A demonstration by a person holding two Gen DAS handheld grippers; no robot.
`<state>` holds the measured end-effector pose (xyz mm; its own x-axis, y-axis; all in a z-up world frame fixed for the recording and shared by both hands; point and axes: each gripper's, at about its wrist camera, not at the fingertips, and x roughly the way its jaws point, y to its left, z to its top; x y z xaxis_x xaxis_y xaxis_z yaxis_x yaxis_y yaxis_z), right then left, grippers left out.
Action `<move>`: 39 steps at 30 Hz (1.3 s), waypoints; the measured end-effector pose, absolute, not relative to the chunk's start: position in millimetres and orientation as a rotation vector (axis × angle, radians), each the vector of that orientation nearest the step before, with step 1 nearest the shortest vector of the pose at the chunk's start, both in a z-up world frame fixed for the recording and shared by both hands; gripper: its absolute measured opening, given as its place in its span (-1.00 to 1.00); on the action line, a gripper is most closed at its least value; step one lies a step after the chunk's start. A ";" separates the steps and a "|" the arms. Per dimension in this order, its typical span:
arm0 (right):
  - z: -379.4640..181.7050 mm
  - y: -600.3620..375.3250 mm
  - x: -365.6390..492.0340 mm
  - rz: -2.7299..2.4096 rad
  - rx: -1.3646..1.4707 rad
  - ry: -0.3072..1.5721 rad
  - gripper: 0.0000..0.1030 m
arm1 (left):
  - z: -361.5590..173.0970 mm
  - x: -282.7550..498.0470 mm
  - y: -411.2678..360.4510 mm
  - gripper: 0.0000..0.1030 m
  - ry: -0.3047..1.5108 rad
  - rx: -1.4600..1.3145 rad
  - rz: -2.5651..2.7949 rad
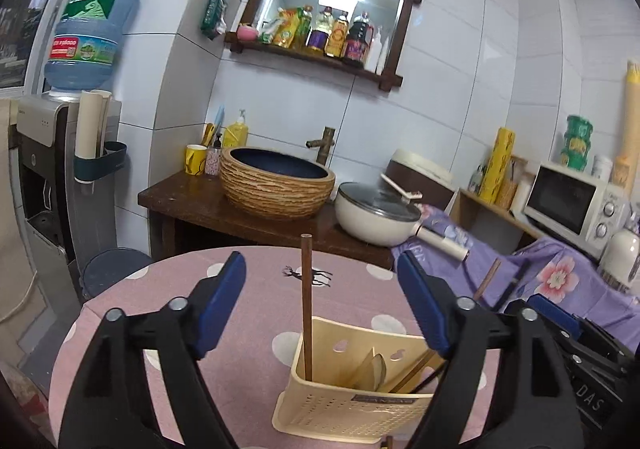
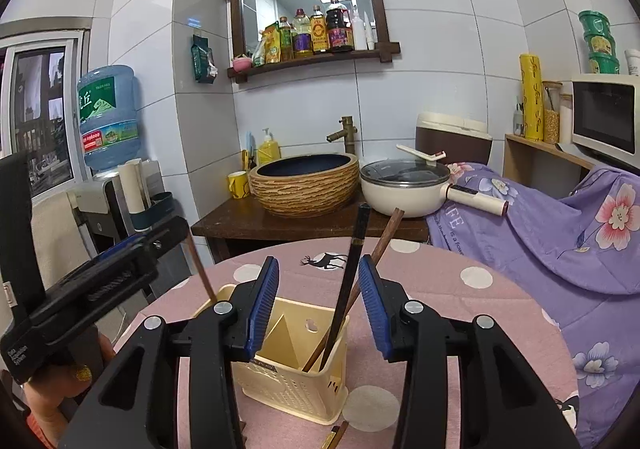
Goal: Organize utensils
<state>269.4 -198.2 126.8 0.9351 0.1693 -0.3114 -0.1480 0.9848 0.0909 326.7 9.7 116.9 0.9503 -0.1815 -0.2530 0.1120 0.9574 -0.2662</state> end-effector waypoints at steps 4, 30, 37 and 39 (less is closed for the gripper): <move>127.4 -202.1 245.5 0.162 0.056 0.308 -0.02 | 114.2 302.9 13.7 0.85 0.288 -0.225 -0.156; -13.5 -195.1 192.5 0.171 0.016 0.753 0.14 | -49.2 189.8 27.9 0.89 0.741 -0.070 -0.027; -37.9 -193.2 194.3 0.176 0.051 0.839 -0.16 | -56.4 165.3 10.7 0.81 0.740 -0.073 -0.100; -41.4 -195.7 195.5 0.173 0.069 0.853 -0.20 | -55.3 160.0 0.5 0.76 0.732 -0.042 -0.131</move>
<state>195.5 -195.7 -41.4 0.6448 0.1799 -0.7428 -0.1246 0.9836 0.1300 160.0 0.5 -55.3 0.7363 -0.1336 -0.6633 0.1044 0.9910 -0.0836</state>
